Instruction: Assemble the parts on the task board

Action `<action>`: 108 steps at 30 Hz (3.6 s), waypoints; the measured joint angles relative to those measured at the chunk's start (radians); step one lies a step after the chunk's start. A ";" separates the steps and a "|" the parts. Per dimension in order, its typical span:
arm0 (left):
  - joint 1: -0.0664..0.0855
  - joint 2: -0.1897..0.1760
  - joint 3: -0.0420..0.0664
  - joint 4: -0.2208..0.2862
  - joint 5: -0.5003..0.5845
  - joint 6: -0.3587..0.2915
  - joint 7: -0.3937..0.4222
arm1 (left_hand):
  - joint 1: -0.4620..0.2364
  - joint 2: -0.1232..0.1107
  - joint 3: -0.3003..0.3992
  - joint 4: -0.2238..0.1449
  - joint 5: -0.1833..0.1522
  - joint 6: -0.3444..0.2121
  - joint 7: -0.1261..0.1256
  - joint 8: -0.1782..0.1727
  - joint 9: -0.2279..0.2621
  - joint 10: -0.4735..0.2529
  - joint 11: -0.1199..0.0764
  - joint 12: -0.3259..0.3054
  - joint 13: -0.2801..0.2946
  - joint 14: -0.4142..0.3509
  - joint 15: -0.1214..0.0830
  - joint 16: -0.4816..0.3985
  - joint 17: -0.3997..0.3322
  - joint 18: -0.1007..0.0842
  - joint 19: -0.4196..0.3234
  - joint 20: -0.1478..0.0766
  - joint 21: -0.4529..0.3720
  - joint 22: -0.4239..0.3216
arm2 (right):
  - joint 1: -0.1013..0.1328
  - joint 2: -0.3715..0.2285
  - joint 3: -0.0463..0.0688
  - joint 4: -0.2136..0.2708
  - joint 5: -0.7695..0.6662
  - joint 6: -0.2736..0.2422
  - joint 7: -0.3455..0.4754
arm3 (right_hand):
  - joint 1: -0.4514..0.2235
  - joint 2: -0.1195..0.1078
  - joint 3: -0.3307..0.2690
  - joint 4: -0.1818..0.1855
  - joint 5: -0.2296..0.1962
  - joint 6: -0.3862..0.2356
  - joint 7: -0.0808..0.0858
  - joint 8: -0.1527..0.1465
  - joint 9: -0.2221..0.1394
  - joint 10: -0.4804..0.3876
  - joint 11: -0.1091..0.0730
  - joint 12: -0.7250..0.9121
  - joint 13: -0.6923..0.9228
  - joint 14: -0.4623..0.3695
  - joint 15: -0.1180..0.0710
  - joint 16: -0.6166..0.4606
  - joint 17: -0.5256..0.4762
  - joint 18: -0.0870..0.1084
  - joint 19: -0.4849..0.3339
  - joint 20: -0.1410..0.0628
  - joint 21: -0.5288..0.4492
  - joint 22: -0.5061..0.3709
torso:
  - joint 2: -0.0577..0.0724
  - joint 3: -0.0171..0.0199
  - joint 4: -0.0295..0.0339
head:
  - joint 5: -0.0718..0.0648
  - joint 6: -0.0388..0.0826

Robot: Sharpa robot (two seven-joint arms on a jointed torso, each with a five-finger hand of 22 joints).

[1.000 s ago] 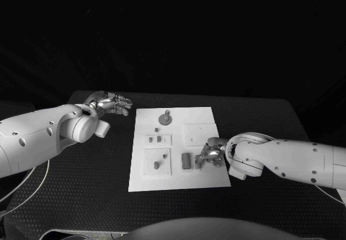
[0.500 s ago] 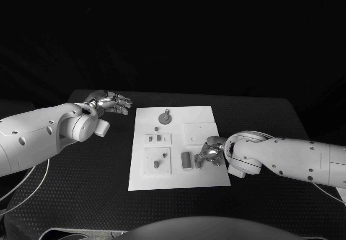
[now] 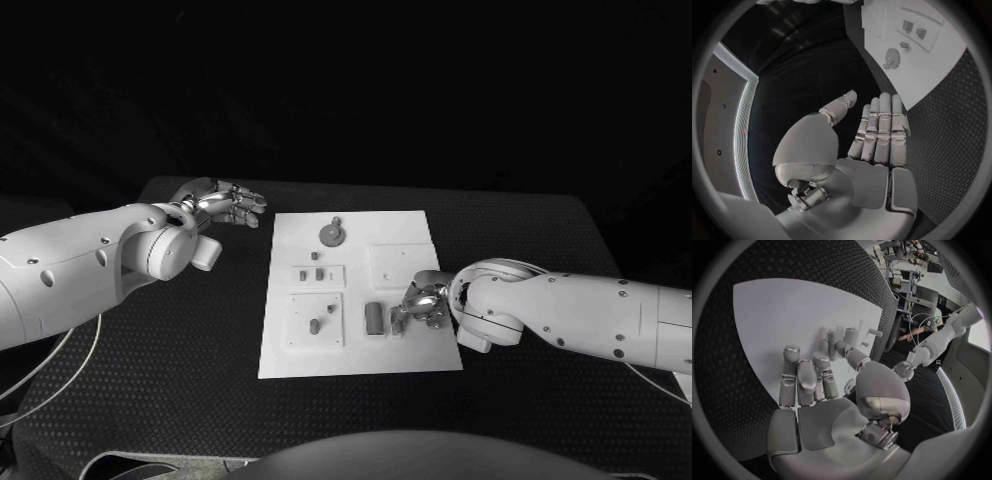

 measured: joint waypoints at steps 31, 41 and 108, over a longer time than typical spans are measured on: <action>0.000 0.002 0.000 -0.002 0.000 0.003 -0.001 | 0.000 0.000 0.000 0.000 0.000 0.000 0.000 0.003 0.000 0.000 0.000 0.000 0.000 0.000 0.000 0.000 0.002 0.000 0.000 0.000 0.000 0.000 | -0.006 -0.002 -0.006 0.012 0.000 0.008 0.005 | -0.035 -0.083 0.008 0.092 0.005 -0.001 0.000 -0.009 -0.035 -0.004 0.004 0.000 -0.002 -0.013 0.001 0.000 -0.009 0.004 0.001 -0.001 -0.006 0.000 | 0.000 -0.0003 -0.0004 | 0.000 -0.002; 0.000 0.002 0.000 -0.002 0.000 0.004 -0.002 | 0.000 0.000 -0.003 0.003 0.000 0.000 0.000 0.003 -0.001 0.000 0.000 0.000 0.000 0.000 0.000 0.000 0.003 0.000 0.000 0.000 0.000 0.000 | -0.006 -0.017 -0.006 0.029 0.002 -0.006 0.021 | -0.047 -0.129 0.011 0.132 0.005 -0.001 0.000 -0.009 -0.037 -0.004 0.004 0.000 -0.003 -0.013 0.001 0.000 -0.009 0.004 0.001 -0.001 -0.009 0.000 | 0.000 -0.0004 -0.0004 | 0.002 -0.001; 0.000 -0.001 -0.001 -0.002 0.000 0.009 -0.006 | 0.000 0.000 0.000 0.005 0.000 0.000 0.000 0.003 -0.001 0.000 0.000 0.004 -0.001 0.002 0.002 -0.004 0.008 0.000 0.000 0.000 0.000 0.000 | -0.006 -0.010 -0.004 0.010 -0.077 0.074 0.043 | 0.040 -0.062 -0.004 0.060 0.004 0.030 -0.012 0.027 -0.033 0.003 -0.011 0.008 -0.007 0.006 -0.013 -0.001 0.019 -0.003 0.008 -0.008 -0.011 0.000 | 0.000 -0.0006 -0.0004 | 0.004 -0.003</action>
